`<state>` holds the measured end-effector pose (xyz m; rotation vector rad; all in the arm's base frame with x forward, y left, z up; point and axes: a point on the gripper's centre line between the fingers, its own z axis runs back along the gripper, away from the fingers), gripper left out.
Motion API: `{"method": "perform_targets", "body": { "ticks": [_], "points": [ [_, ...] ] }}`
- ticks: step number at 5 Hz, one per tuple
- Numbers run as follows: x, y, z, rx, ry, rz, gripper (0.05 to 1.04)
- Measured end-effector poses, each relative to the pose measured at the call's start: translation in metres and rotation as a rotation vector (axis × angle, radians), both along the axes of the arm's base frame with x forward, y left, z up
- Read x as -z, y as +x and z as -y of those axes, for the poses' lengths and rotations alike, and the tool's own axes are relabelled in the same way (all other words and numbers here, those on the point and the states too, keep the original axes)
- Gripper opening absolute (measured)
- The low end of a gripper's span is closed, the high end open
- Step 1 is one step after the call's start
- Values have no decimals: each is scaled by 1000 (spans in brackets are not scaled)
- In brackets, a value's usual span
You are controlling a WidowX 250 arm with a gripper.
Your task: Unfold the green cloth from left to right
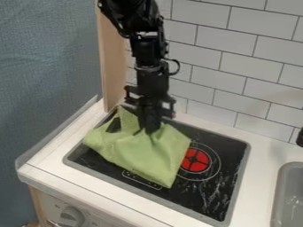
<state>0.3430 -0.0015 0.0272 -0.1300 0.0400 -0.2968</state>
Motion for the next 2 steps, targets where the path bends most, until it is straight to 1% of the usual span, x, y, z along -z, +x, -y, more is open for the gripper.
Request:
{"method": "perform_targets", "body": {
  "ticks": [1, 2],
  "points": [
    [-2, 0, 27, 56, -2, -7, 53],
    [-8, 4, 56, 98, -6, 18, 52]
  ]
}}
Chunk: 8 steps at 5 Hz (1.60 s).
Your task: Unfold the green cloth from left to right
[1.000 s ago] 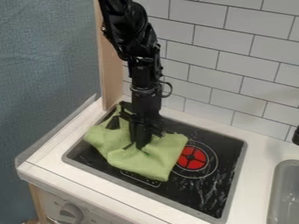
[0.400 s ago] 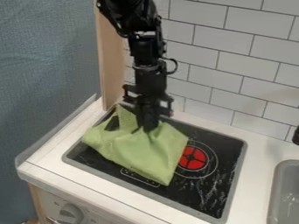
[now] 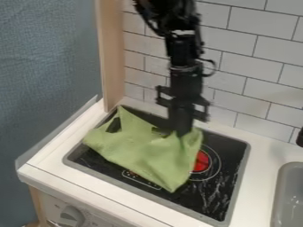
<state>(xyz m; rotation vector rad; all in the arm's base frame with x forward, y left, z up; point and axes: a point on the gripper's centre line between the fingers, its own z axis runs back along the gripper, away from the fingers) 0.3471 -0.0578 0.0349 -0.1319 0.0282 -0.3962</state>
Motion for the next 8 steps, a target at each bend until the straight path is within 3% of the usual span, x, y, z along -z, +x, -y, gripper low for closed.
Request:
{"method": "perform_targets", "body": {
  "ticks": [1, 3, 5, 6, 7, 8],
  "points": [
    [-6, 3, 34, 71, -10, 33, 53],
    [10, -4, 82, 136, -30, 2, 52],
    [39, -8, 102, 134, 2, -34, 52],
    [43, -11, 111, 147, -11, -32, 78],
    [43, -7, 116, 129, -20, -3, 215],
    [43, -8, 117, 138, -26, -6, 471]
  ]
}}
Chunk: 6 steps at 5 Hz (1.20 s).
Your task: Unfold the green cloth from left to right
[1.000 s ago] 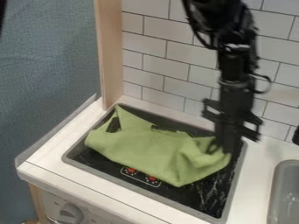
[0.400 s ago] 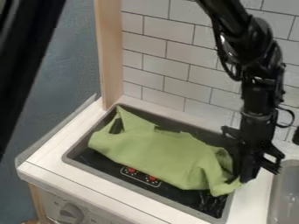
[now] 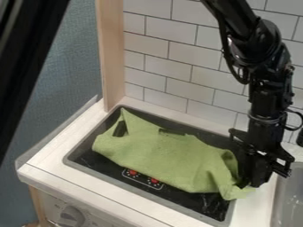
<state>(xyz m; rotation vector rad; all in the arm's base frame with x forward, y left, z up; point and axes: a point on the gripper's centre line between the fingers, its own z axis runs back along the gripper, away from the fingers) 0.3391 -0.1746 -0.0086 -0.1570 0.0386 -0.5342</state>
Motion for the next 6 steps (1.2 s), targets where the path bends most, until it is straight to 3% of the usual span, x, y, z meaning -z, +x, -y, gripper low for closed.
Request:
{"method": "perform_targets", "body": {
  "ticks": [1, 2, 3, 6],
  "points": [
    [1, -1, 0, -10, -2, -5, 773],
    [2, -3, -1, -7, 0, -11, 1008],
    [4, -8, -2, -6, -2, -23, 1011],
    [-75, -11, -14, -26, -84, 163, 999]
  ]
}}
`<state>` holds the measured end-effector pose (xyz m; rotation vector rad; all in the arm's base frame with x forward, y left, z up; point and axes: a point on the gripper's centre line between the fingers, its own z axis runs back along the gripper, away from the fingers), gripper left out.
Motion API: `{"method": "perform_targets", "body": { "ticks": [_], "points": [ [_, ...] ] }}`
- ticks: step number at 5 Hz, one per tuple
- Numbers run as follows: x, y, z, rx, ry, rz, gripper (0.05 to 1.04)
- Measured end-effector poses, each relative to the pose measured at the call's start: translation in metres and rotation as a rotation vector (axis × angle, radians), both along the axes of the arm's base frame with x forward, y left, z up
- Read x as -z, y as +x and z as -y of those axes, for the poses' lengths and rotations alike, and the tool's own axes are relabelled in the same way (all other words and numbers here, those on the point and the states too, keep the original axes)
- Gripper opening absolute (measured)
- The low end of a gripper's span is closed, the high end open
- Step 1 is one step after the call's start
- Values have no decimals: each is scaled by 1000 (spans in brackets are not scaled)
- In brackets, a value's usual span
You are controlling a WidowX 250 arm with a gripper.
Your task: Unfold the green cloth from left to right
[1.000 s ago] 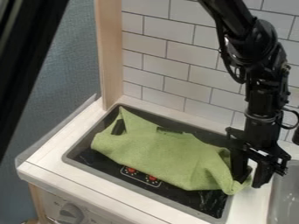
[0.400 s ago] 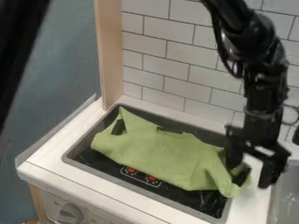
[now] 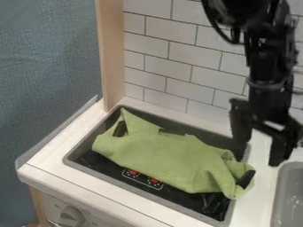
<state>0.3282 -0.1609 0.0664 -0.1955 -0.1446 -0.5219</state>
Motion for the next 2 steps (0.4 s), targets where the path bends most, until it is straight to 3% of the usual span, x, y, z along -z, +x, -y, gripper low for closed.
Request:
{"method": "perform_targets", "body": {
  "ticks": [2],
  "points": [
    [-1, 0, 0, 0, 0, 5, 999]
  ]
}}
